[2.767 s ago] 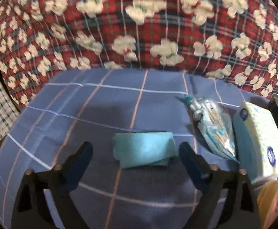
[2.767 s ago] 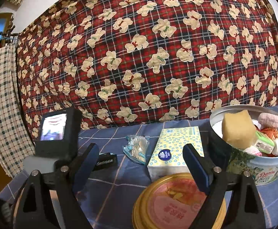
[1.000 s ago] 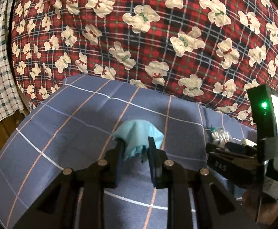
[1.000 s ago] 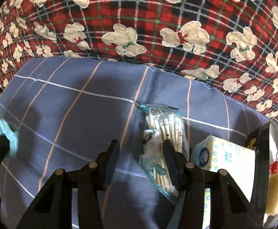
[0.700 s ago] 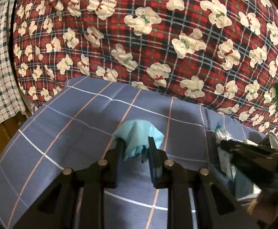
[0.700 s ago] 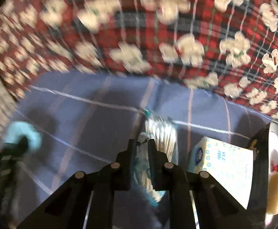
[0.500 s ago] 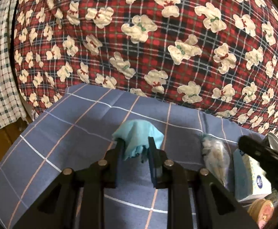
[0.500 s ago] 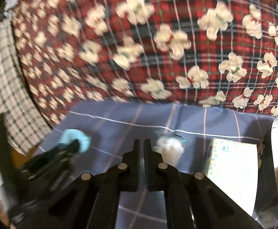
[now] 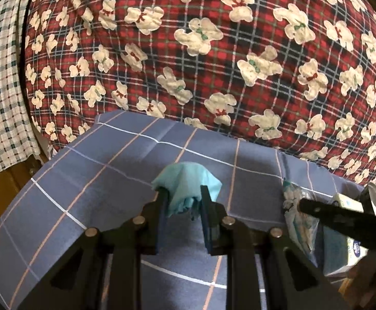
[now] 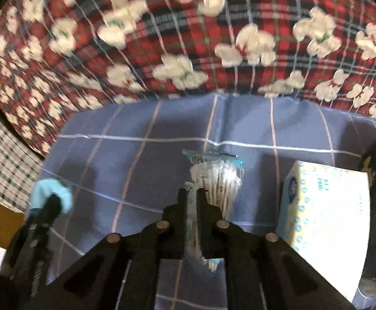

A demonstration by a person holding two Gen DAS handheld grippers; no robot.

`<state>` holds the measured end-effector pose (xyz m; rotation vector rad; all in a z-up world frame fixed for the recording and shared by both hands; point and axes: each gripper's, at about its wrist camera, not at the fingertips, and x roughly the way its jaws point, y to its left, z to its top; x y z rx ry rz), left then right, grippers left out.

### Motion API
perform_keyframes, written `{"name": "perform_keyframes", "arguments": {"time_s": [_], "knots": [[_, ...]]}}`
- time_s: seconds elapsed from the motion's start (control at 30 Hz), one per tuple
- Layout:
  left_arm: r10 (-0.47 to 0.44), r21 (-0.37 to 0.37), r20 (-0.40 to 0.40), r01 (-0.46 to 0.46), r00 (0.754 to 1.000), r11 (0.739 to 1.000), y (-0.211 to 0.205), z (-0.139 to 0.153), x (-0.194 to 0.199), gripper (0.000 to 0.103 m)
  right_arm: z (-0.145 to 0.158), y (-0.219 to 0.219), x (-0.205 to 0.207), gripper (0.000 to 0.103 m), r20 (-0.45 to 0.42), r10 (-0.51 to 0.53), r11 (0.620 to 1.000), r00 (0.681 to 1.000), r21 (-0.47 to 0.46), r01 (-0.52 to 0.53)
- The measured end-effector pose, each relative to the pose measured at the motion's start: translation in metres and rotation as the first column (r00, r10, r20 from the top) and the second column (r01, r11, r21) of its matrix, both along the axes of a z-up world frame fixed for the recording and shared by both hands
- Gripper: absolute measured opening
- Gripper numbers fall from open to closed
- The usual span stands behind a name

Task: Organize soft objects
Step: 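Hold the light-blue cloth with the left gripper while the right gripper grasps the cotton swab bag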

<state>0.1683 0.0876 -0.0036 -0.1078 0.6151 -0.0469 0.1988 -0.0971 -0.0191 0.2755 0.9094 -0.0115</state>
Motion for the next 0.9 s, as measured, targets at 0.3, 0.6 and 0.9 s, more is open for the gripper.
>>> {"name": "perform_keyframes", "arguments": {"time_s": [0.3,0.6,0.9], "knots": [[0.012,-0.060,-0.017,-0.013,1.000,0.998,0.011,0.002,0.001,0.022,-0.004,0.000,0.024,0.074,-0.065,0.009,0.999,0.998,0.047,-0.006],[0.012,-0.066,-0.034,-0.014,0.999,0.998,0.011,-0.001,0.003,0.022,-0.006,0.001,0.026,0.064,-0.150,0.001,0.996,0.989,-0.093,-0.015],[0.003,-0.059,-0.037,-0.005,0.999,0.998,0.008,-0.002,0.003,0.022,-0.009,-0.009,0.020,0.020,-0.188,0.014,0.975,0.982,-0.217,-0.055]]}}
